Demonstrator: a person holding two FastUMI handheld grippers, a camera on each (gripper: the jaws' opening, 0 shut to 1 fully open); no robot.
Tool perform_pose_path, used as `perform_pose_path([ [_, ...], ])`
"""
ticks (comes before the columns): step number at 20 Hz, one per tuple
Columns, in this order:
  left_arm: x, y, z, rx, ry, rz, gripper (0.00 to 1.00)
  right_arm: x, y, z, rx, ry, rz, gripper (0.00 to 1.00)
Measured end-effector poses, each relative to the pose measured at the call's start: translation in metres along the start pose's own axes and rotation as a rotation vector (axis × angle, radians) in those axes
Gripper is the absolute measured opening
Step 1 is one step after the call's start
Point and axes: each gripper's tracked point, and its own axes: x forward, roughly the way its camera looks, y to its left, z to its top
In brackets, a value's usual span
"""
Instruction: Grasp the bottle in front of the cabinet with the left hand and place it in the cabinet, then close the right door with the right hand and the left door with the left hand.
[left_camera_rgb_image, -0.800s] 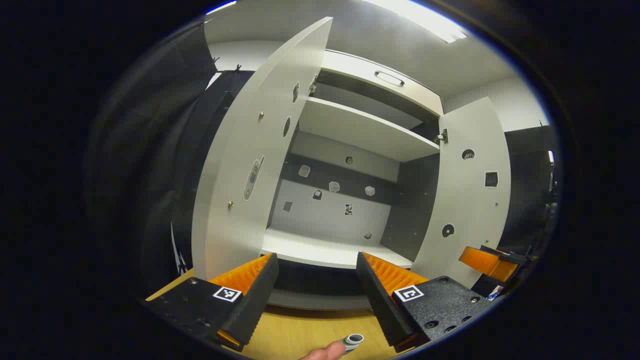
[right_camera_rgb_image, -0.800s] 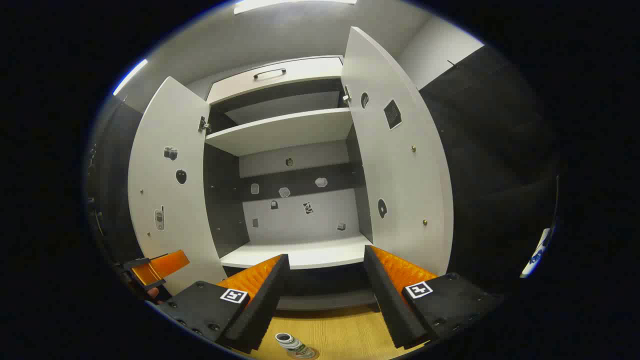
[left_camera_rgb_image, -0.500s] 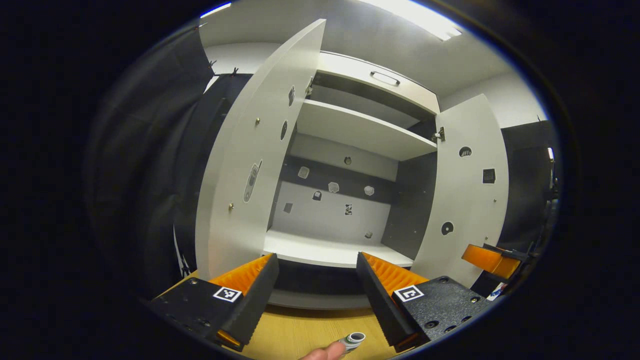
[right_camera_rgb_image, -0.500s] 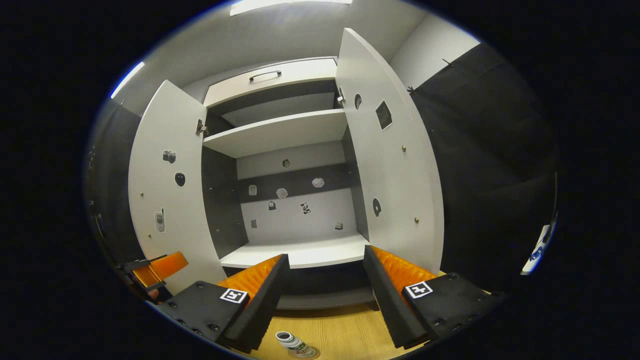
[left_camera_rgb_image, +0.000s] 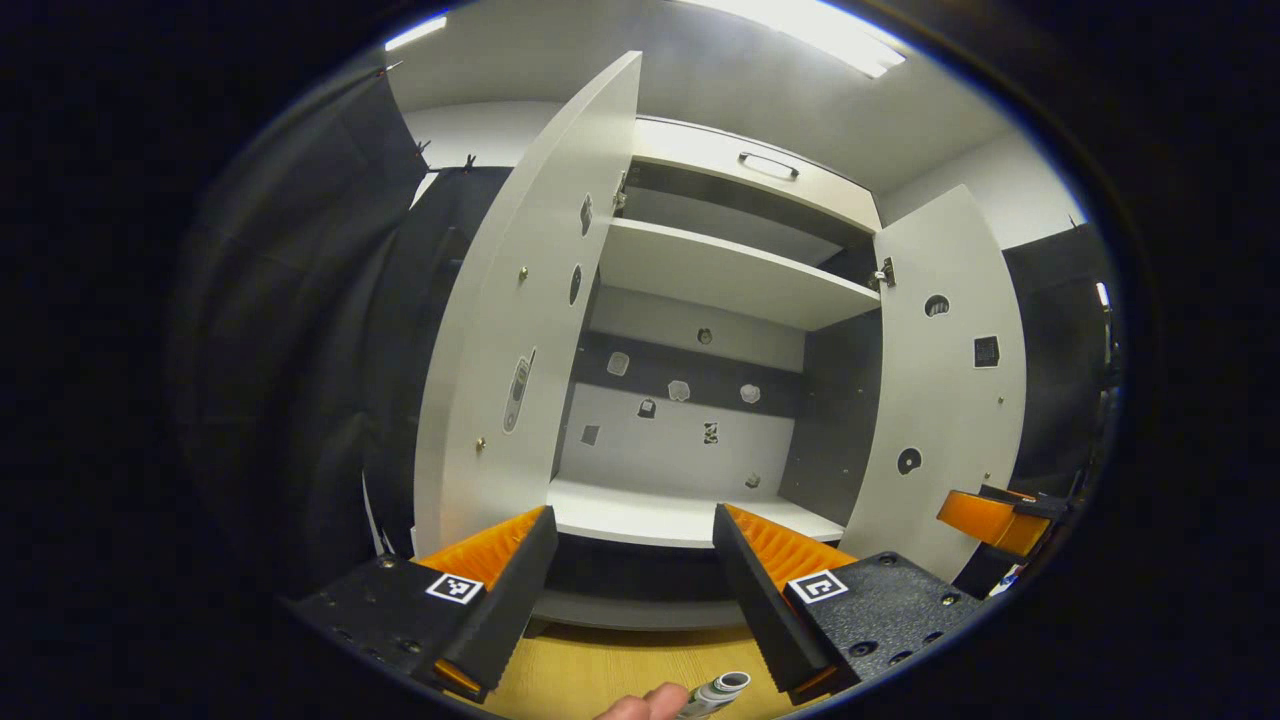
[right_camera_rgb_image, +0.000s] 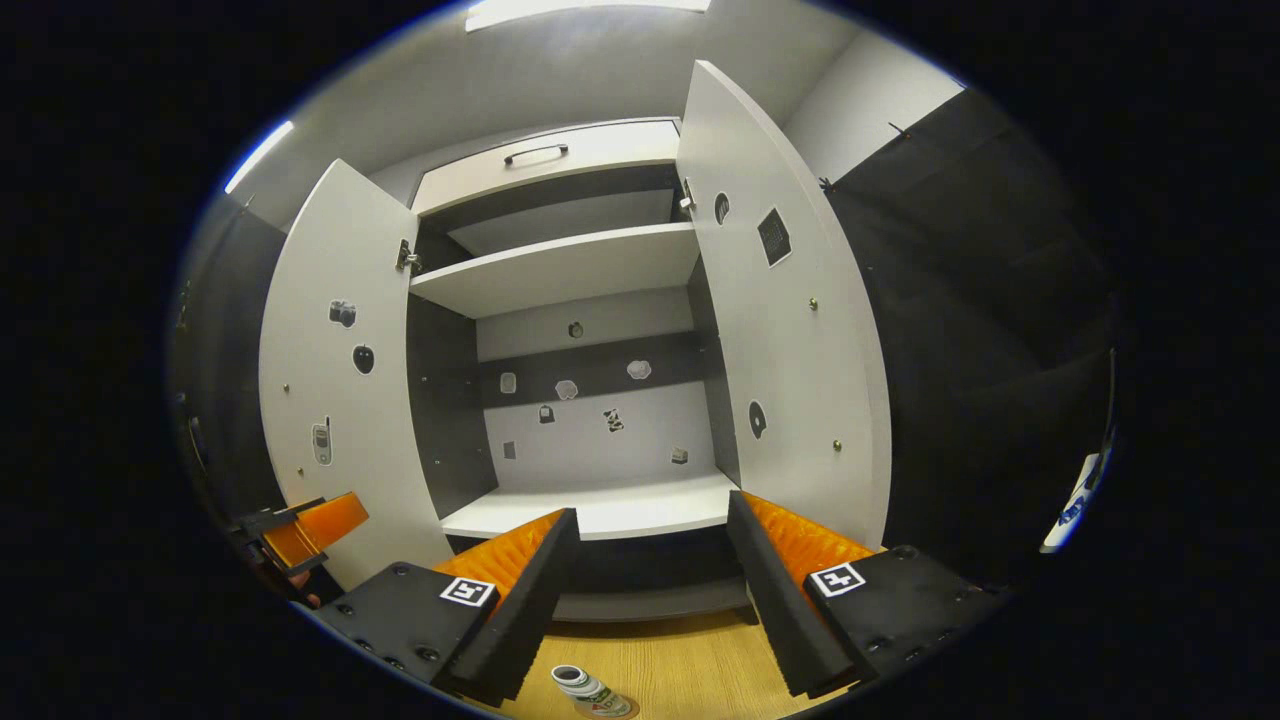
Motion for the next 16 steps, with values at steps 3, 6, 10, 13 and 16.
perform_pose_path([
  [3, 0.002, -0.003, 0.008, 0.018, -0.039, -0.005, 0.96, 0.004, 0.0, 0.0, -0.005, 0.002, 0.004, 0.98],
  [6, 0.008, -0.016, -0.009, 0.005, 0.003, -0.049, 0.96, 0.006, 0.001, 0.001, -0.005, 0.0, 0.007, 0.98],
  [10, 0.018, -0.053, -0.071, -0.053, 0.157, -0.17, 0.96, 0.005, -0.001, -0.001, -0.005, 0.011, 0.006, 0.98],
  [13, 0.014, -0.073, -0.143, -0.032, 0.312, -0.232, 0.96, 0.0, -0.01, -0.002, -0.014, 0.022, -0.015, 0.98],
  [16, -0.003, -0.099, -0.208, -0.007, 0.458, -0.332, 0.96, -0.007, -0.023, -0.005, -0.041, 0.038, -0.056, 0.98],
])
